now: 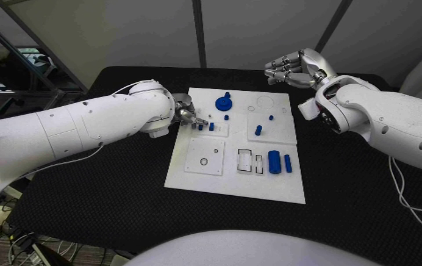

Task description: Assemble the parts on the task board

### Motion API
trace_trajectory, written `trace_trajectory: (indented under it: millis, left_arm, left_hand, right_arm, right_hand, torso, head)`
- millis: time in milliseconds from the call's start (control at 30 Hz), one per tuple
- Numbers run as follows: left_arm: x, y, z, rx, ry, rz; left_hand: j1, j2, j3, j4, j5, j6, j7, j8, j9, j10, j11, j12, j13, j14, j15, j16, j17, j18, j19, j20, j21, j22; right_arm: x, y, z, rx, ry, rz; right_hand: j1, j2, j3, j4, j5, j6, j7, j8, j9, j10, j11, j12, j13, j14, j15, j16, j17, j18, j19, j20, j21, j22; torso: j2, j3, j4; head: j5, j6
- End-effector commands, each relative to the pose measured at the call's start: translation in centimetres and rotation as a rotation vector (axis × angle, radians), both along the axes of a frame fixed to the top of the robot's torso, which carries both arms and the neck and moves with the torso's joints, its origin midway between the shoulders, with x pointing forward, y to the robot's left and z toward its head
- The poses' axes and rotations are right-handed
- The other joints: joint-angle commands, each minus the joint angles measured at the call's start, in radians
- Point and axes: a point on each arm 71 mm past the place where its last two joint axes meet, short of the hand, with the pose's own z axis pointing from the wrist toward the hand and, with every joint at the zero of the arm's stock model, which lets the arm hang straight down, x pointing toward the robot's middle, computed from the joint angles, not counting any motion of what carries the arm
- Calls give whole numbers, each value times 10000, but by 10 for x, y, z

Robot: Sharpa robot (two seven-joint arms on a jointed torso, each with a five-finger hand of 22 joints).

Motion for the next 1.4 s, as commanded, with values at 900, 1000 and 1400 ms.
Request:
trace_trajectory:
  millis: [900,1000,1400]
  left_arm:
    - [10,-34,38,-3975,-5074,-2399]
    - [10,-45,37,-3239,-5367,-3364]
    - [13,-73,23,-1015,-5179,-5193]
  left_hand:
    - [5088,37,-387,-1270,-157,-1314,1270,-2862,-2913,-3827,1392,-4787,-4880,-3311,1167,-8909,-5989,1064,-3308,986,-10187,-5853]
    - [5259,-55,-164,-1399,-178,-1076,1219,-3072,-3190,-3812,1382,-5222,-5338,-3108,1122,-8879,-6123,1061,-3101,925,-10112,-5857]
    - [4811,-529,41,-1304,-230,-452,947,-3739,-3942,-3434,1229,-6164,-6454,-1005,933,-5060,-3780,680,-1148,740,-6616,-3373]
  right_arm:
    - [1,-1,0,19,2,-8]
    - [1,0,0,22,5,6]
    - [1,3,0,38,14,54]
  right_hand:
    - [-19,86,-67,-4,61,-69,5,-65,-9,-79,1,-22,-5,-57,39,-44,-27,38,43,61,-73,-36]
    - [-13,89,-66,-9,62,-70,5,-64,-8,-81,0,-21,-5,-59,39,-43,-29,39,44,61,-77,-38]
    - [-13,89,-66,-9,62,-70,5,-64,-8,-81,0,-21,-5,-59,39,-43,-29,39,44,61,-77,-38]
  torso:
    - [4,4,-19]
    - [2,10,-13]
    - [21,6,-5]
  head:
    - [-211,298]
    - [-247,327]
    - [-329,414]
